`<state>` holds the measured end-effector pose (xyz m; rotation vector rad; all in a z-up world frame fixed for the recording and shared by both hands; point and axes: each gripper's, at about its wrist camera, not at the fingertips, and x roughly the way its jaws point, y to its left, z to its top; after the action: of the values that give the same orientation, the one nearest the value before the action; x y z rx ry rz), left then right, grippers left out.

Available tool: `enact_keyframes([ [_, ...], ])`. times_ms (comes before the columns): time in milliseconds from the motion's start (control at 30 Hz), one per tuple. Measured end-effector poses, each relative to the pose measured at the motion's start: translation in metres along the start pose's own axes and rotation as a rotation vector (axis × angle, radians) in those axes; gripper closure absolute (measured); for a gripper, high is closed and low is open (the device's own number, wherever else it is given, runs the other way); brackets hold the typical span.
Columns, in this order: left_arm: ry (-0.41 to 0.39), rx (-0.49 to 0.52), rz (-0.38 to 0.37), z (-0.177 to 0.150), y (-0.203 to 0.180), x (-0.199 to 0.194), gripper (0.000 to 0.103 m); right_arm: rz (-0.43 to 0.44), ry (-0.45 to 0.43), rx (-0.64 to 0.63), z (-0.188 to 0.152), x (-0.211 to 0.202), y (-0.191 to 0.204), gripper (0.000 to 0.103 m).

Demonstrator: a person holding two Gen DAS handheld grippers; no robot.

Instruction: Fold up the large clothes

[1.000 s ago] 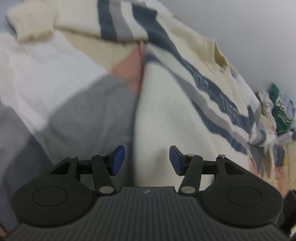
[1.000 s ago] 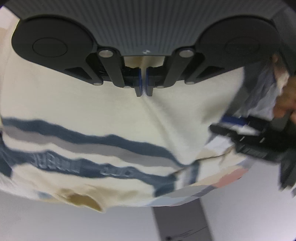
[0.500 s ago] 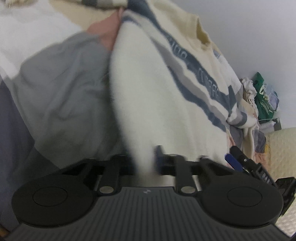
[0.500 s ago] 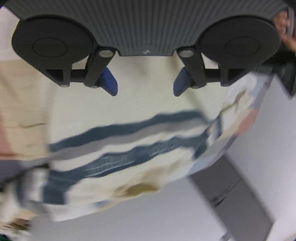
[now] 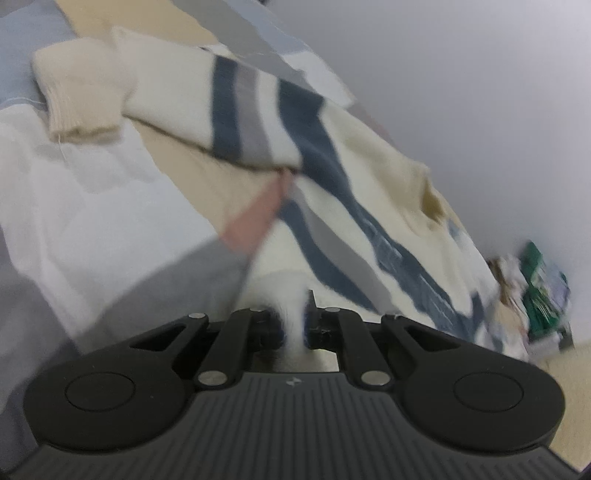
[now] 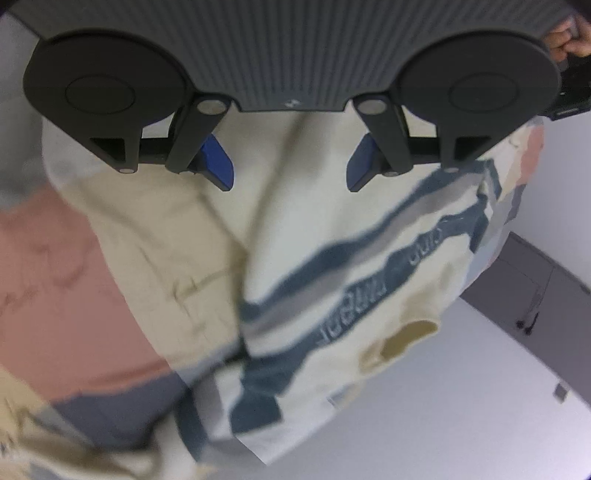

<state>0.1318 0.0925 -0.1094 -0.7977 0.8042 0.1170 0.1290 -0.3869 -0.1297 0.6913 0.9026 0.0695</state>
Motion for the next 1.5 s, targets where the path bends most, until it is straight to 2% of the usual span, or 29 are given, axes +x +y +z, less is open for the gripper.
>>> enact_keyframes([
  [167,-0.017,-0.048,0.055,0.018,0.01,0.025,0.094,0.021,0.052,0.132,-0.01,0.004,-0.021,0.032],
  [300,-0.029,-0.092,0.048,0.027,0.02,0.032,0.094,0.05,0.057,0.343,-0.029,0.0,-0.047,0.032],
  [367,-0.037,-0.104,0.039,0.03,0.022,0.033,0.094,0.053,0.038,0.368,-0.028,-0.002,-0.05,0.033],
  [433,-0.044,-0.11,0.034,0.031,0.022,0.033,0.094,0.043,0.012,0.316,-0.025,0.0,-0.045,0.034],
  [500,-0.049,-0.117,0.027,0.029,0.022,0.033,0.094,0.05,0.041,0.233,-0.023,0.011,-0.034,0.034],
  [600,-0.057,-0.109,0.015,0.027,0.022,0.03,0.094,0.181,0.162,0.146,-0.03,0.035,-0.014,0.037],
  [633,-0.061,-0.099,0.011,0.026,0.021,0.026,0.094,0.2,0.187,0.099,-0.034,0.04,-0.004,0.046],
  [667,-0.064,-0.09,0.008,0.025,0.02,0.024,0.094,0.188,0.185,0.037,-0.037,0.04,0.006,0.062],
  [733,-0.074,-0.077,-0.007,0.024,0.016,0.018,0.094,0.172,0.144,-0.084,-0.04,0.035,0.024,0.077],
  [767,-0.077,-0.074,-0.023,0.023,0.014,0.012,0.094,0.179,0.115,-0.116,-0.04,0.029,0.03,0.081],
  [900,-0.079,-0.068,-0.134,0.02,0.008,-0.02,0.094,0.247,0.027,-0.126,-0.031,-0.008,0.041,0.084],
  [1033,-0.03,-0.113,-0.314,0.012,0.011,-0.057,0.095,0.29,-0.048,-0.135,-0.014,-0.056,0.049,0.085],
  [1167,0.015,-0.1,-0.368,-0.003,0.012,-0.093,0.095,0.263,-0.071,-0.163,0.003,-0.097,0.055,0.086],
  [1267,0.05,-0.035,-0.31,-0.021,0.01,-0.112,0.095,0.167,-0.011,-0.244,0.008,-0.11,0.063,0.086],
  [1400,0.172,0.088,-0.157,-0.047,0.003,-0.108,0.094,0.011,0.133,-0.316,0.0,-0.104,0.061,0.086],
  [1500,0.224,0.225,-0.027,-0.071,-0.01,-0.099,0.094,-0.098,0.23,-0.343,-0.01,-0.08,0.053,0.085],
])
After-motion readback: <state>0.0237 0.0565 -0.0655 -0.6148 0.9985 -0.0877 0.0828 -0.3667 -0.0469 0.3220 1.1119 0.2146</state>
